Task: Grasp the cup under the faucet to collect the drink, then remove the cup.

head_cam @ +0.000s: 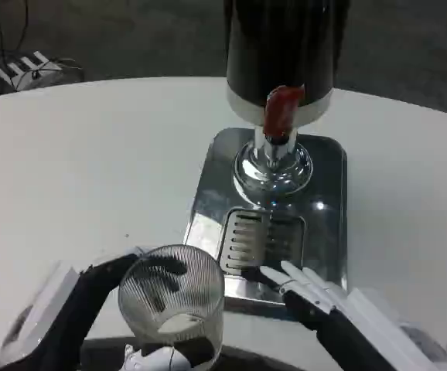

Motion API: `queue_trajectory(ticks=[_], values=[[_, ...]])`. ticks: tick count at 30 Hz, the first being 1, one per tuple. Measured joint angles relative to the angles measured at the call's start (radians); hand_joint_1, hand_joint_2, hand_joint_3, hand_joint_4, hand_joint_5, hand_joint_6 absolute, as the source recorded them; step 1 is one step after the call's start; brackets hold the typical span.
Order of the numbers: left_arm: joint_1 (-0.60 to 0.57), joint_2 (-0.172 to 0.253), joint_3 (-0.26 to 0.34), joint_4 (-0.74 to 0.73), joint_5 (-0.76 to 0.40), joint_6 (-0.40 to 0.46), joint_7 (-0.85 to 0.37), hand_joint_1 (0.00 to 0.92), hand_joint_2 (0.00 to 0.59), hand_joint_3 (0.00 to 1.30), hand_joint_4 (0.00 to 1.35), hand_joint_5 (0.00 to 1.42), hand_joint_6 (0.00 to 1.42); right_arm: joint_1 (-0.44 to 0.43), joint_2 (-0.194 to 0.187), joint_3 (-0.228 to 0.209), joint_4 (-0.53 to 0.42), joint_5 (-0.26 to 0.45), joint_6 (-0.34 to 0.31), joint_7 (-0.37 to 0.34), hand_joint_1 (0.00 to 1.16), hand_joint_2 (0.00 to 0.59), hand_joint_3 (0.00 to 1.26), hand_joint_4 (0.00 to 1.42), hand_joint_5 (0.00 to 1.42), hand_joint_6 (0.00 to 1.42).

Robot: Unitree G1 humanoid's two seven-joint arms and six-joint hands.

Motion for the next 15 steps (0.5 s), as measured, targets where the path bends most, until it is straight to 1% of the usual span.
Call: queue_trajectory(ticks=[15], values=[[0.000,-0.001,0.000,0.000,0.000,0.000,0.000,0.665,0.061,0.74,0.67,0.63,0.21,0.009,0.005,0.000,-0.003,0.000,0.000,0.000,0.59,0.472,0.11,0.03,0.00,0.00]])
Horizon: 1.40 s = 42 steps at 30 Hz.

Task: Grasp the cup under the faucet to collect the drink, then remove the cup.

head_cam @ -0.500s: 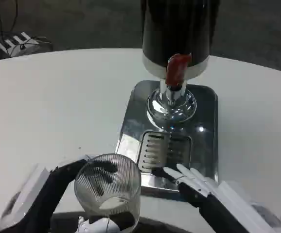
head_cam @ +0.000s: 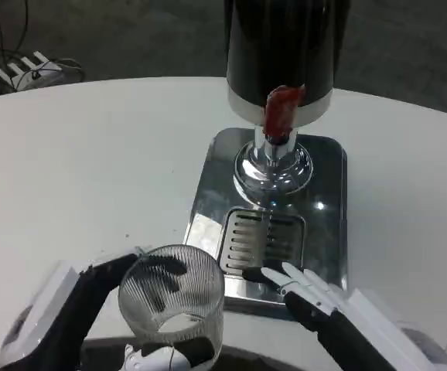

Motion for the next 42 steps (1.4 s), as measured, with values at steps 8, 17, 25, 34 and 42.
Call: queue_trajectory(ticks=[8,17,25,34,42], values=[[-0.033,0.000,0.001,0.050,0.000,-0.007,0.005,0.672,0.059,0.74,0.67,0.64,0.21,-0.003,0.004,0.001,-0.001,0.000,0.000,0.000,0.59,0.468,0.11,0.04,0.00,0.00],[-0.141,0.001,0.007,0.178,-0.001,-0.022,0.009,0.677,0.059,0.74,0.67,0.64,0.21,-0.001,0.009,0.007,-0.007,-0.006,0.004,0.004,0.58,0.472,0.11,0.04,0.00,0.00],[-0.319,0.011,-0.017,0.354,0.054,-0.041,0.049,0.678,0.059,0.75,0.67,0.64,0.22,-0.014,0.011,0.006,-0.012,-0.006,0.014,0.010,0.57,0.475,0.12,0.04,0.00,0.00],[-0.551,0.043,-0.099,0.636,0.146,-0.121,0.115,0.678,0.060,0.75,0.67,0.65,0.24,-0.023,0.017,0.007,-0.025,-0.015,0.030,0.018,0.57,0.475,0.13,0.04,0.00,0.00],[-0.703,0.032,-0.173,0.841,0.207,-0.161,0.220,0.678,0.060,0.76,0.67,0.65,0.25,-0.019,0.024,0.015,-0.031,-0.032,0.031,0.024,0.56,0.475,0.13,0.04,0.00,0.00]])
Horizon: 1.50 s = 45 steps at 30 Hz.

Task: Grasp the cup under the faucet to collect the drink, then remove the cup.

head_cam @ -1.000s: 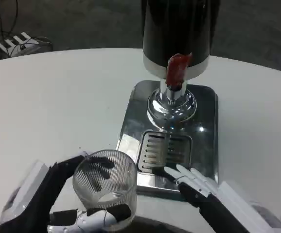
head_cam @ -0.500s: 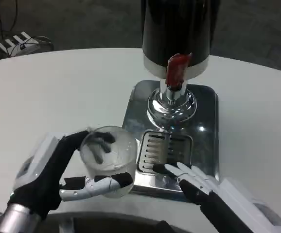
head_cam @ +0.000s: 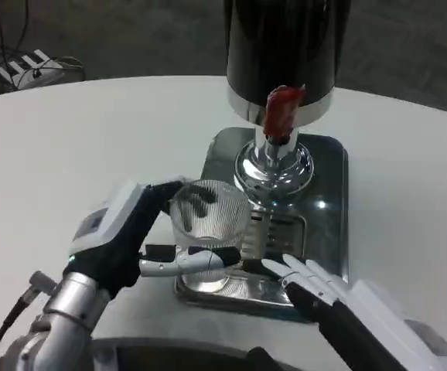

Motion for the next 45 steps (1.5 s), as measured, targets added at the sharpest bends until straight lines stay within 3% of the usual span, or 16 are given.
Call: queue_trajectory(ticks=[8,16,24,27,29,30,31,32,35,45], values=[[-0.137,-0.050,-0.075,0.183,0.049,0.008,0.106,0.678,0.060,0.76,0.67,0.65,0.27,0.003,0.008,0.016,-0.001,-0.004,0.000,0.007,0.56,0.475,0.14,0.05,0.00,0.00],[-0.286,-0.071,-0.153,0.356,0.074,0.014,0.181,0.678,0.060,0.75,0.67,0.65,0.26,0.014,0.007,0.013,-0.003,-0.003,0.000,0.007,0.56,0.475,0.14,0.05,0.00,0.00],[-0.328,-0.096,-0.199,0.416,0.064,0.011,0.205,0.664,0.062,0.74,0.66,0.65,0.26,0.025,0.008,0.006,-0.003,-0.002,0.000,0.007,0.56,0.475,0.14,0.05,0.00,0.00],[-0.328,-0.095,-0.208,0.418,0.062,0.005,0.209,0.643,0.077,0.70,0.57,0.55,0.25,0.025,0.008,0.008,-0.003,-0.002,0.000,0.007,0.56,0.475,0.14,0.05,0.00,0.00],[-0.326,-0.095,-0.209,0.417,0.062,0.004,0.212,0.551,0.089,0.56,0.41,0.39,0.20,0.025,0.008,0.008,-0.003,-0.002,0.000,0.007,0.56,0.475,0.14,0.05,0.00,0.00],[-0.325,-0.095,-0.209,0.416,0.061,0.004,0.213,0.398,0.079,0.47,0.26,0.30,0.16,0.025,0.008,0.008,-0.003,-0.002,0.000,0.006,0.56,0.475,0.14,0.05,0.00,0.00],[-0.319,-0.094,-0.208,0.413,0.056,0.003,0.216,0.317,0.037,0.22,0.08,0.19,0.11,0.026,0.008,0.009,-0.003,-0.002,0.000,0.006,0.56,0.475,0.14,0.05,0.00,0.00],[-0.313,-0.093,-0.207,0.412,0.053,0.003,0.220,0.250,0.010,0.04,0.02,0.11,0.06,0.026,0.008,0.009,-0.003,-0.002,0.000,0.006,0.56,0.475,0.14,0.05,0.00,0.00],[-0.286,-0.083,-0.203,0.412,0.039,0.003,0.216,0.116,0.000,0.00,0.00,0.00,0.00,0.026,0.009,0.010,-0.003,-0.002,-0.001,0.006,0.56,0.475,0.14,0.05,0.00,0.00],[-0.261,-0.060,-0.191,0.415,0.001,-0.024,0.166,0.024,0.000,0.00,0.00,0.00,0.00,0.029,0.011,0.013,-0.003,-0.002,-0.002,0.002,0.57,0.473,0.14,0.06,0.00,0.00]])
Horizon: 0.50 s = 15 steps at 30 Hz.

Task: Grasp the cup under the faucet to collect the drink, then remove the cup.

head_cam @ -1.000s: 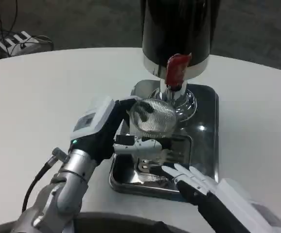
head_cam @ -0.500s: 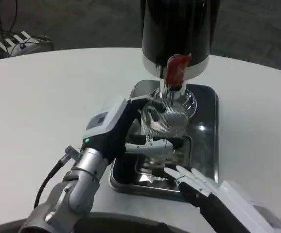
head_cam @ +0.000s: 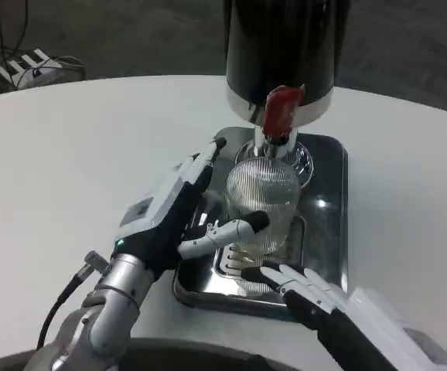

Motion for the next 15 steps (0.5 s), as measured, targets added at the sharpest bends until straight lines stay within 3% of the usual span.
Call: queue_trajectory(ticks=[7,15], values=[[0.038,0.022,0.023,-0.025,-0.049,-0.008,-0.034,0.000,0.000,0.00,0.00,0.00,0.00,0.000,0.000,0.000,0.000,0.000,0.000,-0.003,0.58,0.472,0.14,0.06,0.00,0.00],[0.110,0.093,0.130,-0.130,-0.166,-0.007,-0.119,0.000,0.000,0.00,0.00,0.00,0.00,-0.012,0.001,0.000,0.003,0.001,0.000,-0.008,0.58,0.472,0.14,0.06,0.00,0.00]])
